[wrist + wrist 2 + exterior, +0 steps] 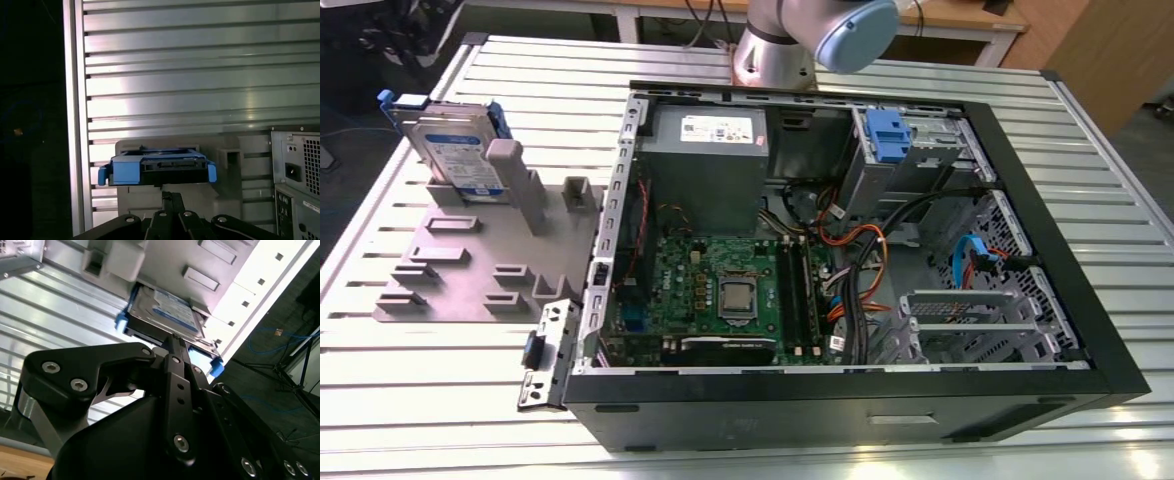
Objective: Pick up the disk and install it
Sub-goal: 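Reach for the disk, then pick up the disk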
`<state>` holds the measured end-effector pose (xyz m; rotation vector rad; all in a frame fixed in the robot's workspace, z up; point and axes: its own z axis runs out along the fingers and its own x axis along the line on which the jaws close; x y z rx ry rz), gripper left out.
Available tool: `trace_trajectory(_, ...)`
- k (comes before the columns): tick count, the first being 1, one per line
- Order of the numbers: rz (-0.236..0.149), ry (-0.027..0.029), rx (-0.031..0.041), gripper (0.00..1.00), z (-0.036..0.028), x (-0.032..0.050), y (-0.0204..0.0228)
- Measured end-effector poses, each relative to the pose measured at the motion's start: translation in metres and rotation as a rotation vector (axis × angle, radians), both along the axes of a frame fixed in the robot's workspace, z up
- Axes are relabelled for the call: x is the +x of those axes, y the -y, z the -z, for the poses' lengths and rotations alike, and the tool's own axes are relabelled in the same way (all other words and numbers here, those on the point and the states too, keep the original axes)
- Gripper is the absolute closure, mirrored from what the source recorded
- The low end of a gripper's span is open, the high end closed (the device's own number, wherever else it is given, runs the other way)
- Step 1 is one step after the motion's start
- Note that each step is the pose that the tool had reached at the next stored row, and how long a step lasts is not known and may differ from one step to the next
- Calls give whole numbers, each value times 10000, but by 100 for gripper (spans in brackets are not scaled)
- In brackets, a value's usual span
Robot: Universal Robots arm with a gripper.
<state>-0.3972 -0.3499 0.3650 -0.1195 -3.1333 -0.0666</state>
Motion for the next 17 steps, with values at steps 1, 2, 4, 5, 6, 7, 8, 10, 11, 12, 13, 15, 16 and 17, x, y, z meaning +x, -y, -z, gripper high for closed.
trace_trajectory(1, -1, -1, 1, 89, 9, -49, -7)
trace_trajectory(2, -1, -4, -1, 89, 16, -94, -14)
trace_trajectory(4, 0, -6, 0, 89, 32, -174, -32)
trace_trajectory(5, 0, -9, 0, 89, 39, -210, -42)
trace_trajectory(6, 0, -11, 0, 89, 47, -244, -53)
trace_trajectory(7, 0, -12, -1, 89, 55, -279, -63)
trace_trajectory(8, -1, -14, 0, 89, 65, -315, -75)
trace_trajectory(10, -1, -20, 0, 89, 81, -363, -96)
trace_trajectory(11, 0, -23, 0, 89, 84, -370, -103)
trace_trajectory(12, 0, -25, 0, 89, 84, -372, -103)
trace_trajectory(13, -1, -26, 0, 89, 84, -372, -103)
trace_trajectory(15, -1, -25, 0, 89, 87, -376, -105)
trace_trajectory(16, -12, -26, 0, 89, 88, -378, -106)
trace_trajectory(17, -15, -25, 0, 89, 88, -378, -106)
